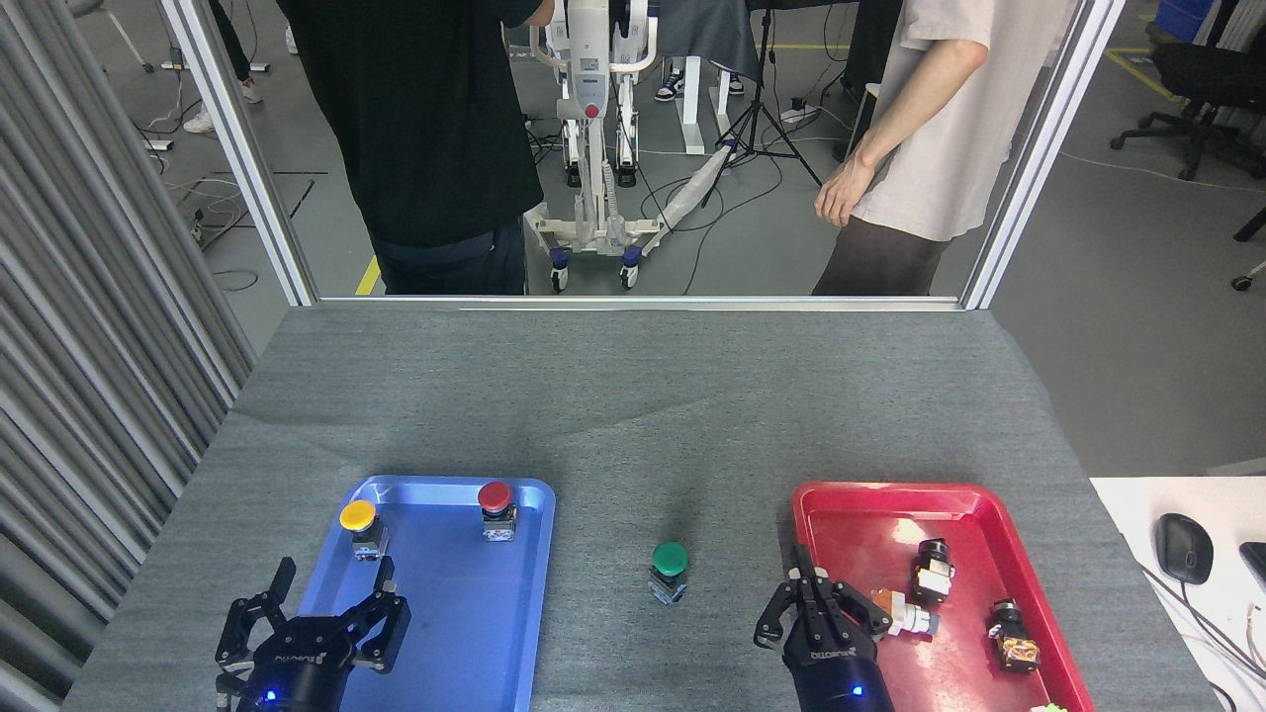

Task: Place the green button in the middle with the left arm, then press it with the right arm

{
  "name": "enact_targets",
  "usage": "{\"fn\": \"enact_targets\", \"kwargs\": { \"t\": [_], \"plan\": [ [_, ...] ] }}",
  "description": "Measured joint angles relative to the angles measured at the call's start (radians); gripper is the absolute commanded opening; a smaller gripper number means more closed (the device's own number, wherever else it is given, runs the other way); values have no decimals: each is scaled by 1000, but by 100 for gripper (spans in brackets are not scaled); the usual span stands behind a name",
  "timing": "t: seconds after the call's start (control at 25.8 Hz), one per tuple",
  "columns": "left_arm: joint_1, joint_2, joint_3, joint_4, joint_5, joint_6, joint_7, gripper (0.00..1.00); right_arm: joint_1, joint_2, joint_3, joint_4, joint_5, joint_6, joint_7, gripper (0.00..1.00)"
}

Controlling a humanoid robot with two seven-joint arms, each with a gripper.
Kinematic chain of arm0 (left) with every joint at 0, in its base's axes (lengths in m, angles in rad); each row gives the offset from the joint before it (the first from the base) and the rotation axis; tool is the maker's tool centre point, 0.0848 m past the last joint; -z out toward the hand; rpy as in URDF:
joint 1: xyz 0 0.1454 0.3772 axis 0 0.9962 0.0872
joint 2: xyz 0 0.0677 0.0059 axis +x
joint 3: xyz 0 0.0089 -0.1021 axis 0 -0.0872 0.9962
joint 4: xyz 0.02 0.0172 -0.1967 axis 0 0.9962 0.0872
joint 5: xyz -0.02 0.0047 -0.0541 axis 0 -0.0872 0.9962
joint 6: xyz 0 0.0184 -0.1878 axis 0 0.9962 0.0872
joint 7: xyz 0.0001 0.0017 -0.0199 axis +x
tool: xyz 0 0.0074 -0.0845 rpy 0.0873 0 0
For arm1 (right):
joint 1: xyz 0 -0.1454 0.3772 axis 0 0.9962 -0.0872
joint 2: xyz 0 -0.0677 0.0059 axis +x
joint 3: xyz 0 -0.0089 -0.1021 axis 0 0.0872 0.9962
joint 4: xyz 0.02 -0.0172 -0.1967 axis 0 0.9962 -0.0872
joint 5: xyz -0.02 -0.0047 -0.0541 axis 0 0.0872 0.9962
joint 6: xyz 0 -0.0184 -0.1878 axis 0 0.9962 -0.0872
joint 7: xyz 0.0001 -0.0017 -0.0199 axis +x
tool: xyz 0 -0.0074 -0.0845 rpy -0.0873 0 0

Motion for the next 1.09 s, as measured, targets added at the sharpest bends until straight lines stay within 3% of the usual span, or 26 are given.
{"fn": "enact_targets", "kwargs": {
  "t": [0.16, 0.43, 1.09],
  "plan": [
    [0, 0, 0, 0, 0, 0, 0, 100, 78, -23, -96, -59, 0, -36, -71, 100],
    [0, 0, 0, 0, 0, 1, 0, 100, 140, -54, -186, -95, -1, -48, -92, 100],
    [4, 0, 0, 0, 0, 1, 1, 100, 155, -47, -219, -111, -2, -47, -90, 100]
  ]
}}
